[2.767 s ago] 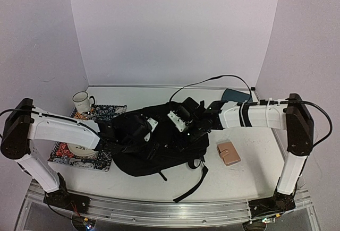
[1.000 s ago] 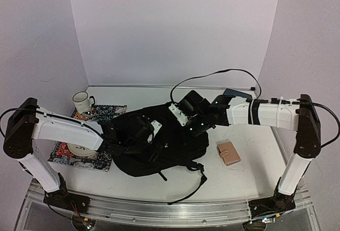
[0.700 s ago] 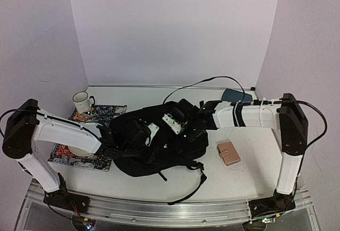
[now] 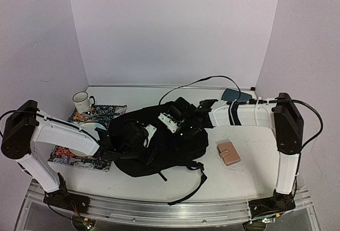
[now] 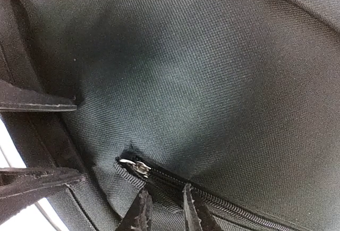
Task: Pack the student bag
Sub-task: Hold the pocket on the back of the student bag, then grab the pocket on the back of the student bag.
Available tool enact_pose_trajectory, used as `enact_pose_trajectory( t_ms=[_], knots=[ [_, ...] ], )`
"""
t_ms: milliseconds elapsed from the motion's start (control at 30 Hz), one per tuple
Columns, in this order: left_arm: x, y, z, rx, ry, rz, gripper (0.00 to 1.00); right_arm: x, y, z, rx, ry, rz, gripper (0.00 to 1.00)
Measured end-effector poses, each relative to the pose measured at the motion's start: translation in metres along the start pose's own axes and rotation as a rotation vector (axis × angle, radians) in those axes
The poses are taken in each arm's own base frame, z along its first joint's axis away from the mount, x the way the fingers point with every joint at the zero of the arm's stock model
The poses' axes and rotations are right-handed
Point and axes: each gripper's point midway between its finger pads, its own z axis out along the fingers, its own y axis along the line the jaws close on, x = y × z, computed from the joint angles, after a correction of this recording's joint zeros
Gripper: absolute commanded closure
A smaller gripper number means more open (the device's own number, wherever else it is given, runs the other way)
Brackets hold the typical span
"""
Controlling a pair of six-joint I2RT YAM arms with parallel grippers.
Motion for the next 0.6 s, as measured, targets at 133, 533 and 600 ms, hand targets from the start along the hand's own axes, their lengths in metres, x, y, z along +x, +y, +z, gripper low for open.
enact_pose_trajectory(
  t_ms=[133, 533, 600],
  knots=[
    [0.000, -0.001, 0.000, 0.003, 0.001, -0.005, 0.62, 0.001, 0.003, 0.001, -0.017, 0.002, -0.002, 0.64],
    [0.001, -0.001, 0.000, 0.003, 0.002, -0.012, 0.65, -0.002, 0.013, 0.002, -0.072, -0.003, -0.030, 0.88],
    [0.001, 0.000, 0.000, 0.003, 0.002, -0.014, 0.65, -0.004, 0.015, 0.005, -0.081, -0.006, -0.033, 0.91]
  ],
)
